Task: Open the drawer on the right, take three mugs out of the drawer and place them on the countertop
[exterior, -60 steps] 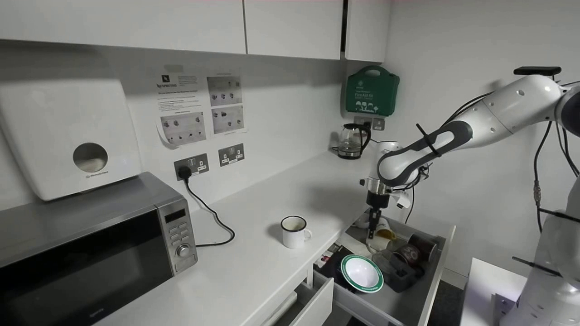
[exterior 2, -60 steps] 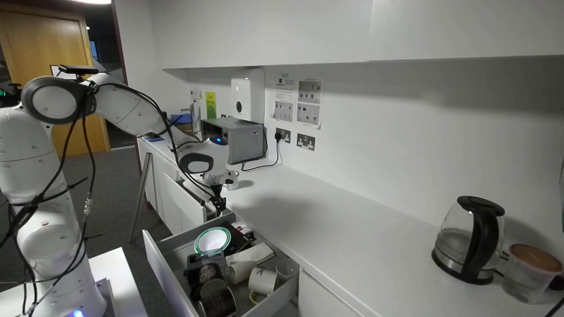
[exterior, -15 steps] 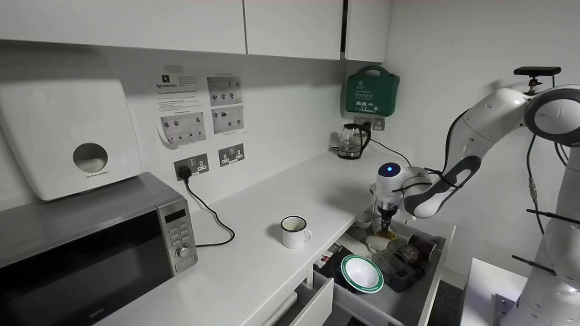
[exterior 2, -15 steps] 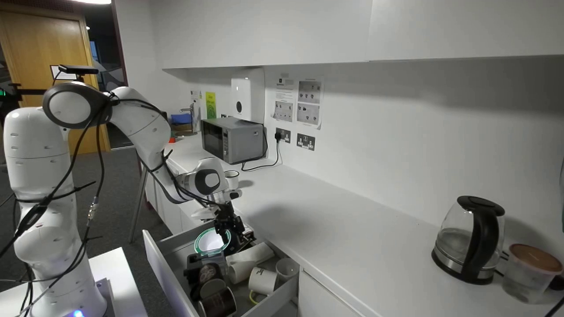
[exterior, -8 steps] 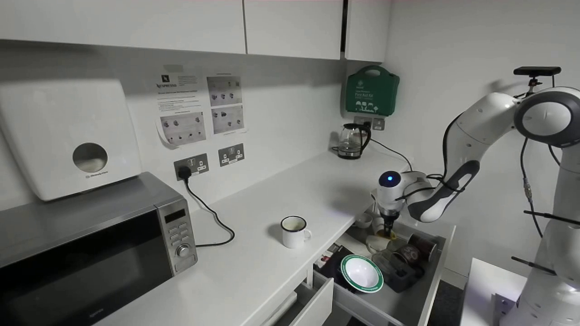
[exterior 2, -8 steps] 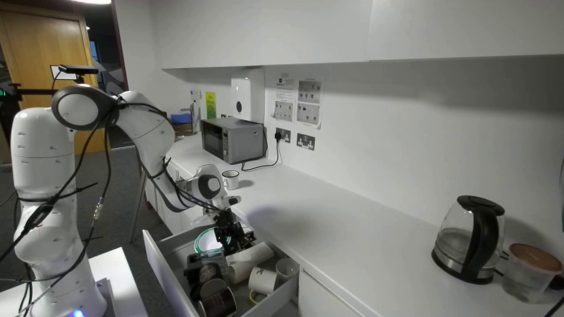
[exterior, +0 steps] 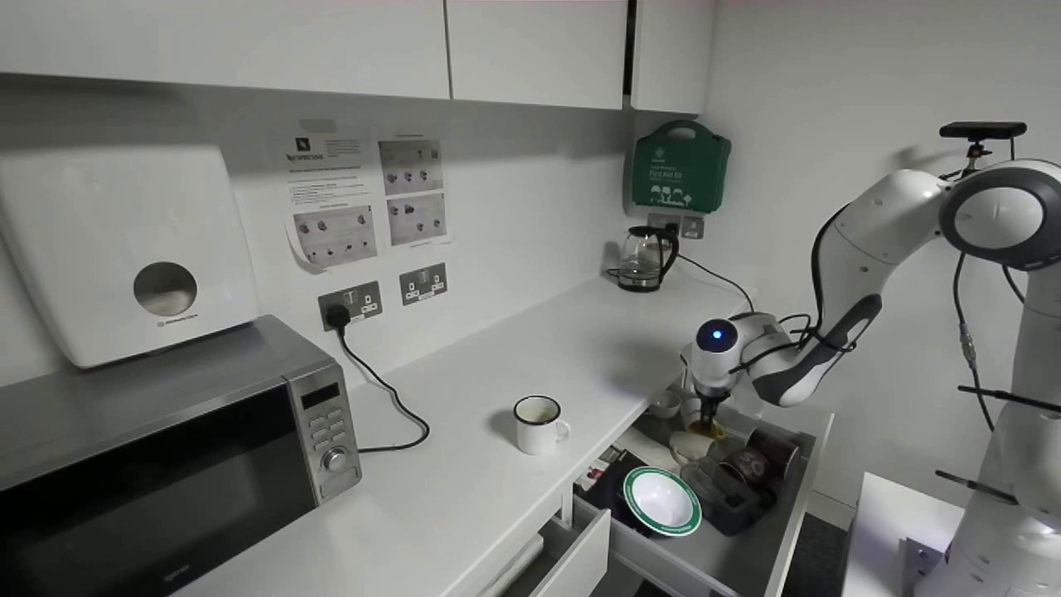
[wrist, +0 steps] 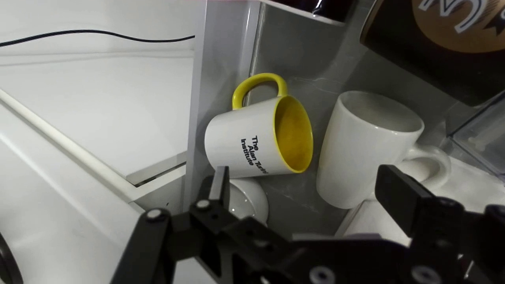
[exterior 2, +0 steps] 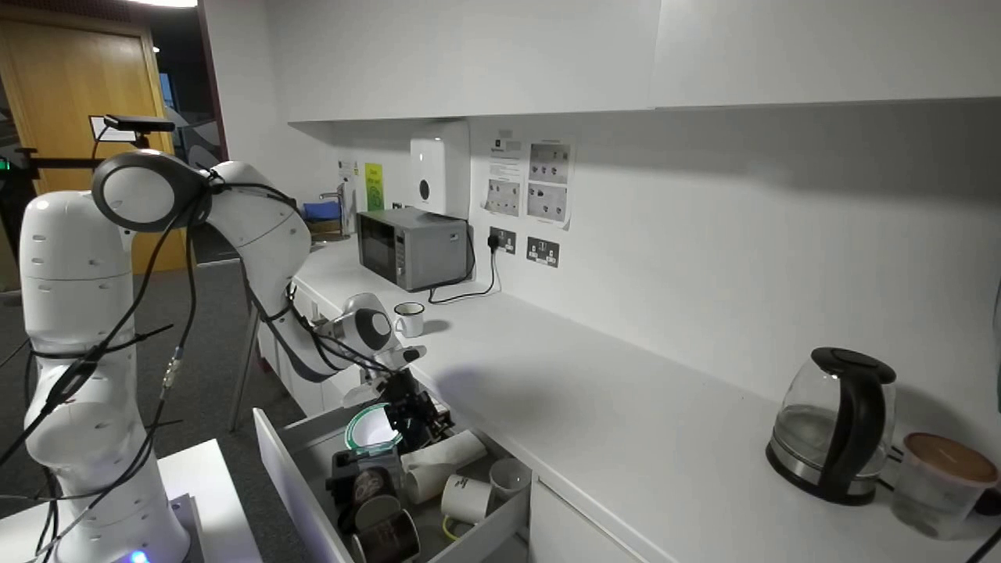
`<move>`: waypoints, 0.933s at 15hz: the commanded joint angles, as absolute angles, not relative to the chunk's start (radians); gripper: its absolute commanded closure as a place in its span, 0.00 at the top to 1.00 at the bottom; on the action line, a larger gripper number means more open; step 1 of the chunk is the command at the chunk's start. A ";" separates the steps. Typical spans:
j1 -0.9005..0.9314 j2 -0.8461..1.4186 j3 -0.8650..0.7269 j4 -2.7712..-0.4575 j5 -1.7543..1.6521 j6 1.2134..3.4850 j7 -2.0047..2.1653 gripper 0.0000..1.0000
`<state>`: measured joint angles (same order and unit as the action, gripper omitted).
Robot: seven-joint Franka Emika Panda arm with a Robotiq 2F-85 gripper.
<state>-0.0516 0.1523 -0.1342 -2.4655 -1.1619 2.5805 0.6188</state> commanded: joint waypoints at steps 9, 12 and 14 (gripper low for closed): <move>-0.063 0.152 -0.124 -2.454 -1.263 2.501 0.713 1.00; -0.064 0.151 -0.121 -2.461 -1.255 2.517 0.691 1.00; -0.064 0.151 -0.121 -2.461 -1.255 2.517 0.691 1.00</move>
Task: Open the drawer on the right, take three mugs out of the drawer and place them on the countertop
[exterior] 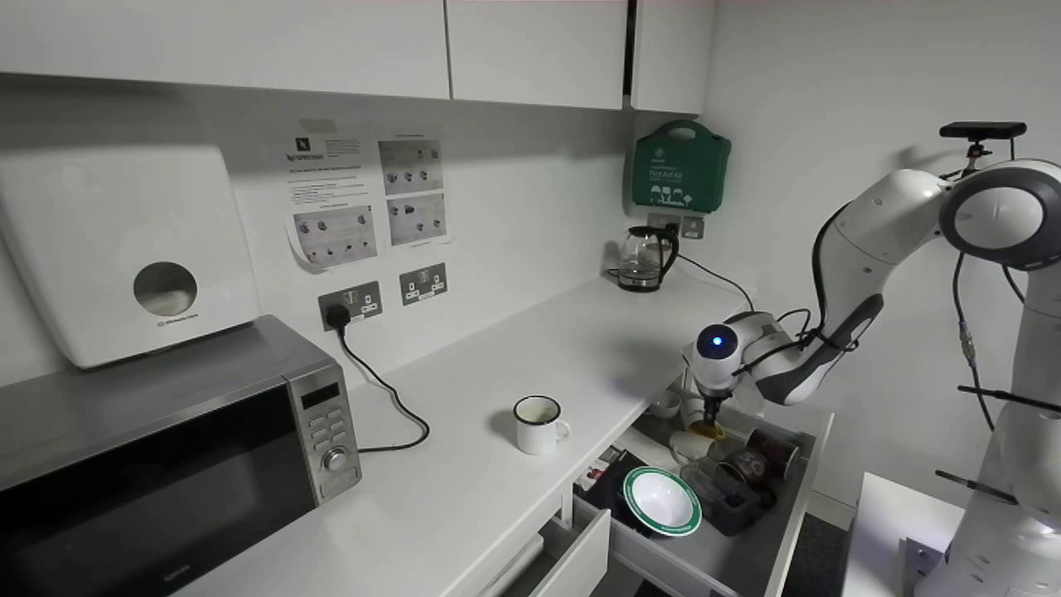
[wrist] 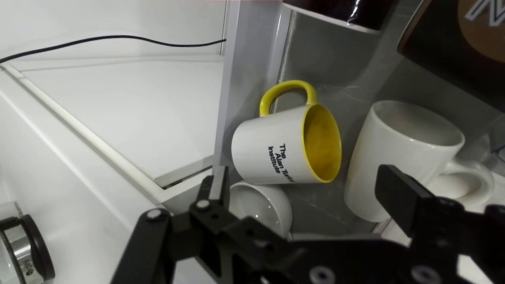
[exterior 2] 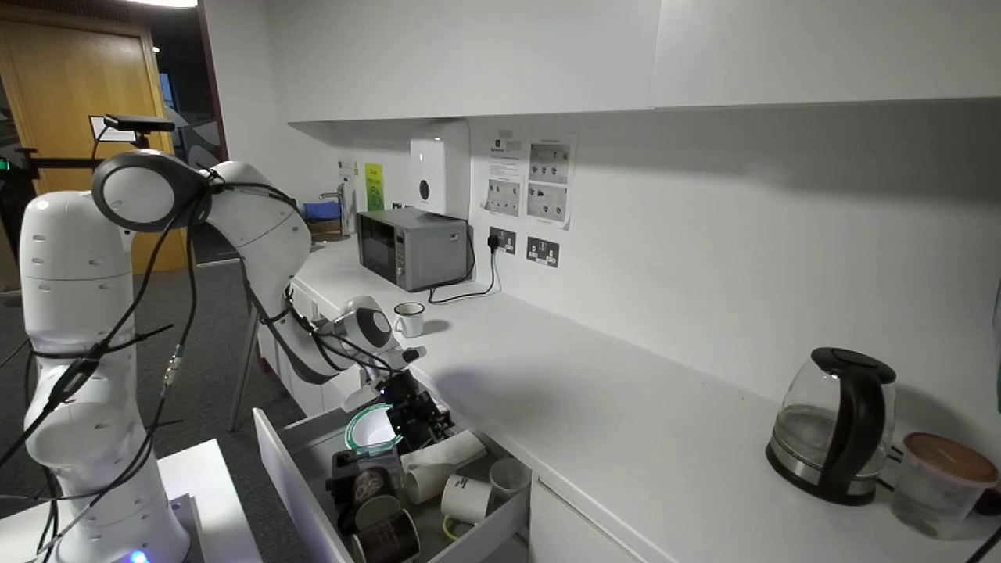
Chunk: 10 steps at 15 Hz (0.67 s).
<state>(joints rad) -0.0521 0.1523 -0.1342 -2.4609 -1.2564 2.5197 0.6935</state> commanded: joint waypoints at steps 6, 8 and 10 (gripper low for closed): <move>-0.064 0.151 -0.121 -2.461 -1.255 2.517 0.691 1.00; -0.064 0.151 -0.121 -2.461 -1.255 2.517 0.691 1.00; -0.065 0.161 -0.119 -2.455 -1.250 2.520 0.691 1.00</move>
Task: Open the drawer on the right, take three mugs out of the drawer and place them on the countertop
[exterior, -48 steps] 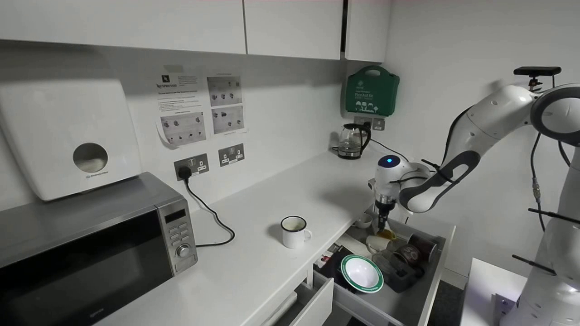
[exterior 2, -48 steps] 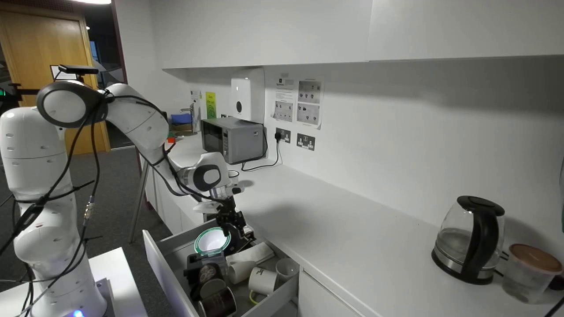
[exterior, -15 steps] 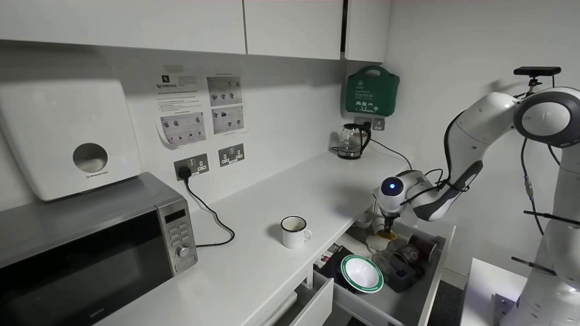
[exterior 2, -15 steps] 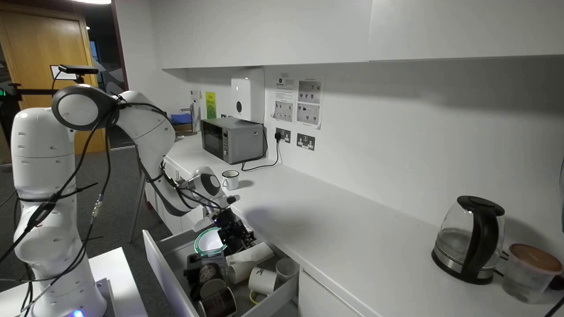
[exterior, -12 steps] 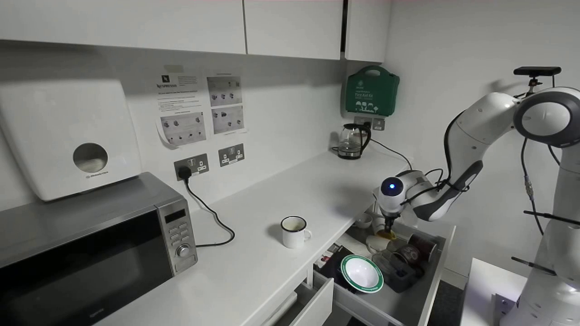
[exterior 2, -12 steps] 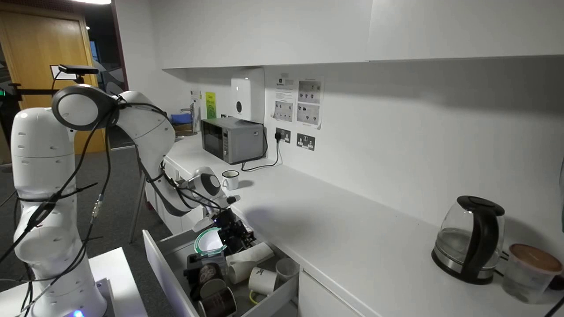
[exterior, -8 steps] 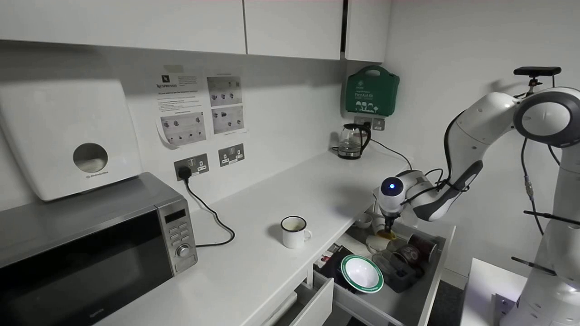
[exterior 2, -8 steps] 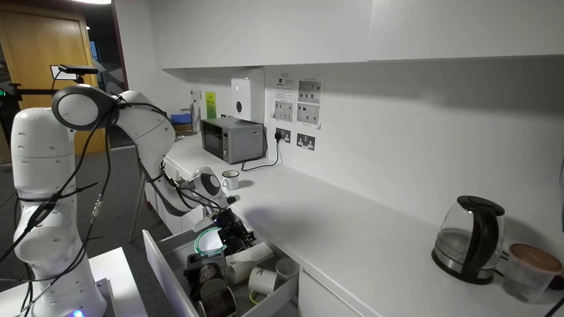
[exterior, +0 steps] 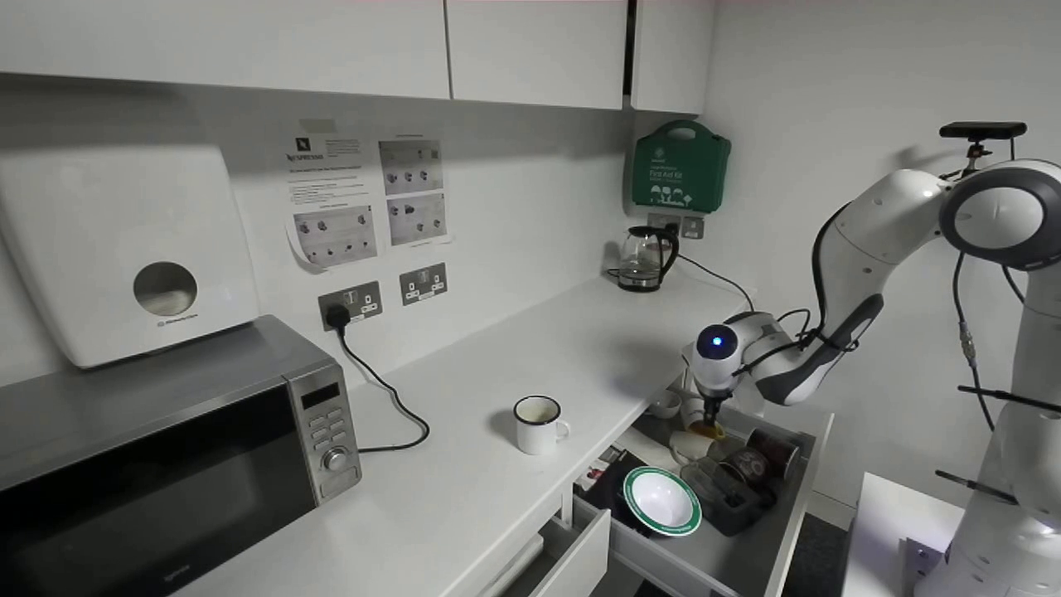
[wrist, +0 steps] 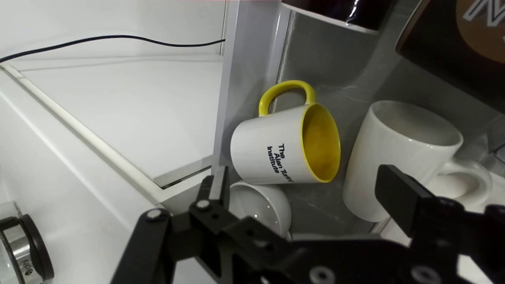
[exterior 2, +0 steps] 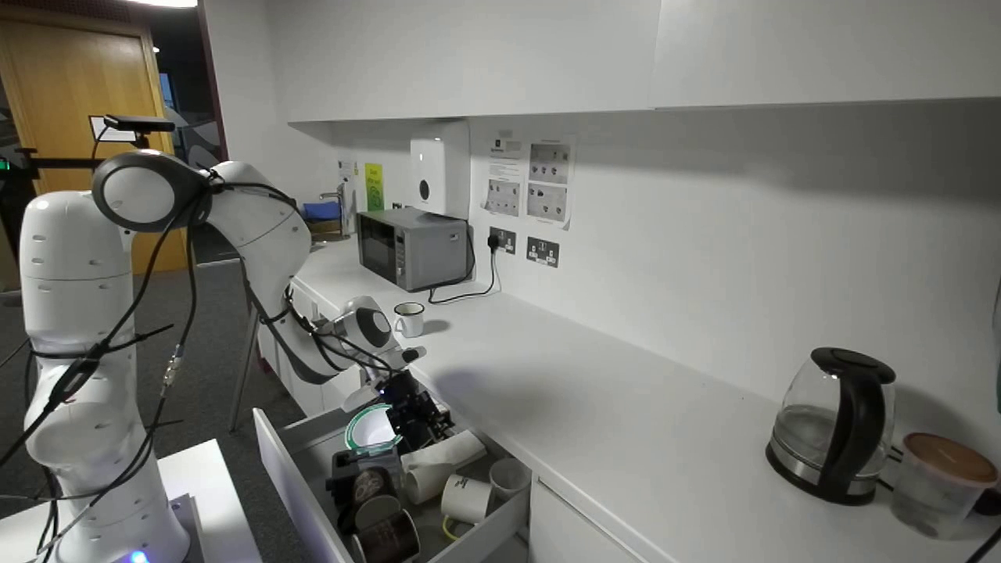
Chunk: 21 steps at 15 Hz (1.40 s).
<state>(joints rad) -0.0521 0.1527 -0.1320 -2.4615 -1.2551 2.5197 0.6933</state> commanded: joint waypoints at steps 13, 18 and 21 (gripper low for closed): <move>-0.063 0.256 -0.123 -2.379 -1.277 2.529 0.720 1.00; -0.060 0.295 -0.126 -2.343 -1.291 2.527 0.726 1.00; -0.058 0.314 -0.129 -2.327 -1.310 2.526 0.727 1.00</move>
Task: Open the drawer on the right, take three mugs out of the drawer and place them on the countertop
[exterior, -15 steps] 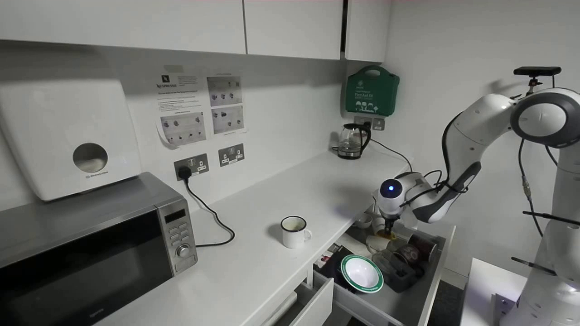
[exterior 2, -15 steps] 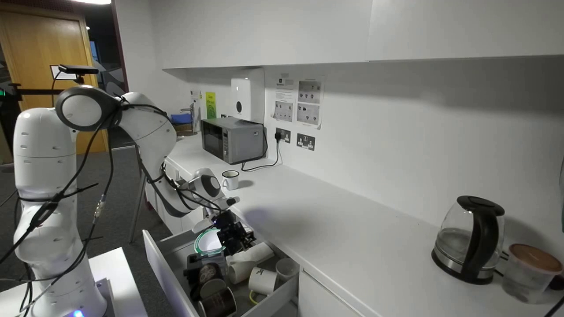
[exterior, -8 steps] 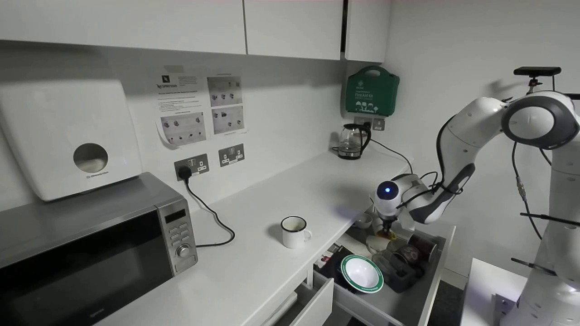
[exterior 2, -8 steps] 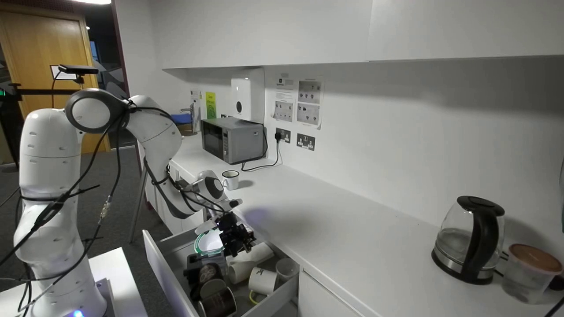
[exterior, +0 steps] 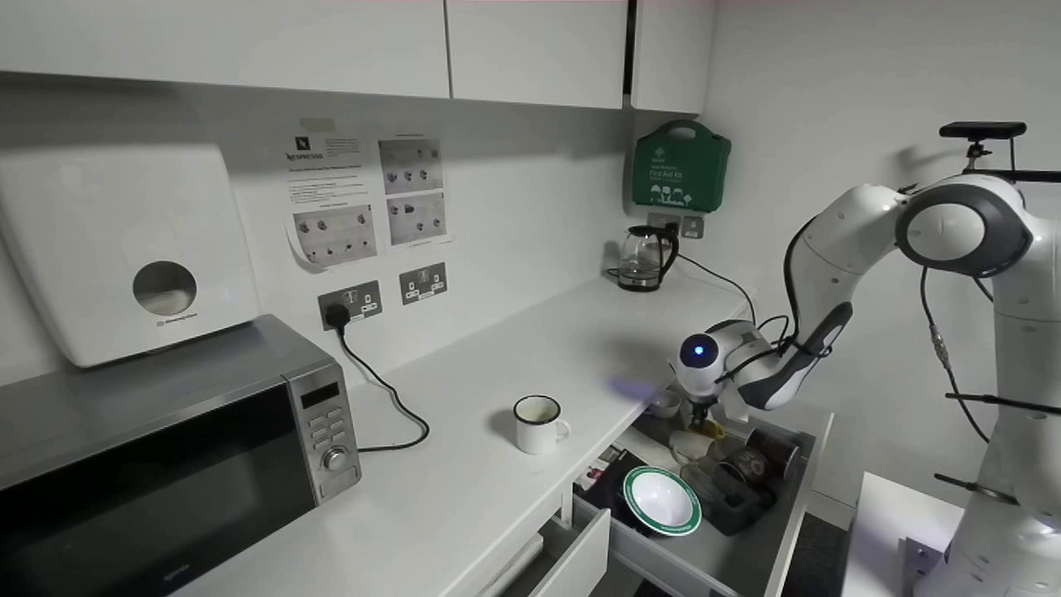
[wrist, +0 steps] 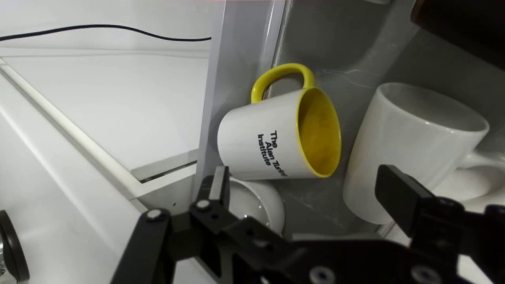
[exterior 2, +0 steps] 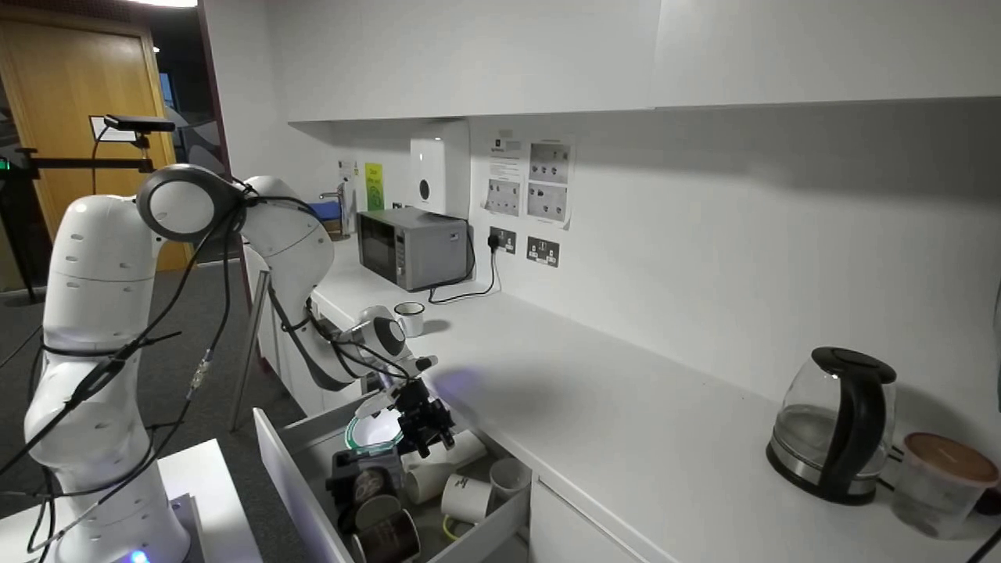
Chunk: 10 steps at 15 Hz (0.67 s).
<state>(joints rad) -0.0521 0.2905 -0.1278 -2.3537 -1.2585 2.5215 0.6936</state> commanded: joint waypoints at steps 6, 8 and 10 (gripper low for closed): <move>-0.060 0.341 -0.129 -2.304 -1.383 2.519 0.721 1.00; -0.062 0.350 -0.129 -2.299 -1.400 2.516 0.721 1.00; -0.065 0.357 -0.129 -2.296 -1.416 2.511 0.721 1.00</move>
<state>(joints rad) -0.0526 0.3393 -0.1291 -2.3167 -1.3585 2.5206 0.6939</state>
